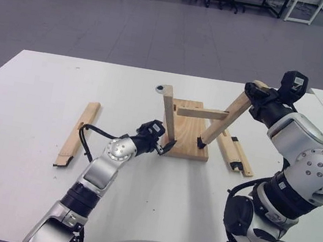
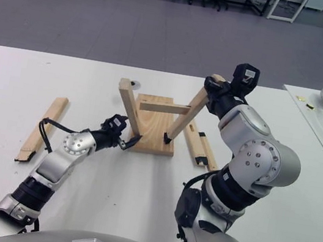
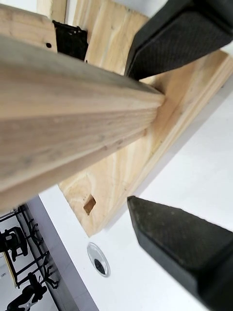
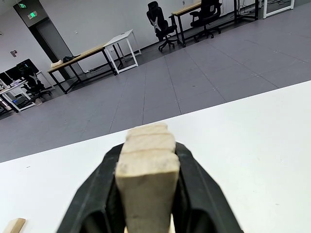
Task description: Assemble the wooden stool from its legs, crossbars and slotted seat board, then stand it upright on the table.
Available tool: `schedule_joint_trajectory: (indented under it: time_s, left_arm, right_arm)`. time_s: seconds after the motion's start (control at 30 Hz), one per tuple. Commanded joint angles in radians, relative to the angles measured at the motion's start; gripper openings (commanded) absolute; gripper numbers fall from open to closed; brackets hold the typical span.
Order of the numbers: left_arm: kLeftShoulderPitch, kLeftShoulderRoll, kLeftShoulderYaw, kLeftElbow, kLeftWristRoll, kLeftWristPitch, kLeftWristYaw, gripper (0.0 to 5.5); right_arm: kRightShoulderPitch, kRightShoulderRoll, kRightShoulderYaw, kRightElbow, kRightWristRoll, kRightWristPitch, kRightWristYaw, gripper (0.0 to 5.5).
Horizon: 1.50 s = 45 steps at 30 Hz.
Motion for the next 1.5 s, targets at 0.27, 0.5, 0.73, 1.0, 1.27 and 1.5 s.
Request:
schedule_joint_trajectory:
  time_s: [0.27,0.5,0.73,1.0,1.27,1.5]
  left_arm:
    - [0.004,0.013,0.006,0.007,0.007,0.007,-0.010,4.30]
    - [0.003,0.020,0.008,0.003,0.005,0.011,-0.017,4.30]
    - [-0.001,0.023,0.006,0.005,0.006,0.011,-0.024,4.30]
    - [0.003,0.028,0.007,0.005,0.007,0.010,-0.026,4.30]
    - [0.006,0.033,0.008,0.008,0.004,0.009,-0.030,4.30]
    - [0.010,0.034,0.011,0.007,0.002,0.009,-0.028,4.30]
  right_arm:
    - [0.002,0.001,0.031,0.008,-0.037,-0.046,0.018,1.01]
    - [-0.003,0.028,0.036,-0.009,-0.052,-0.063,0.012,1.01]
    - [0.119,0.036,0.104,0.004,-0.079,-0.141,0.034,1.01]
    - [0.223,0.008,0.138,0.040,-0.057,-0.352,0.117,1.01]
    - [0.316,-0.019,0.174,0.106,-0.043,-0.480,0.160,1.01]
    - [0.438,-0.058,0.234,0.194,-0.010,-0.625,0.276,1.01]
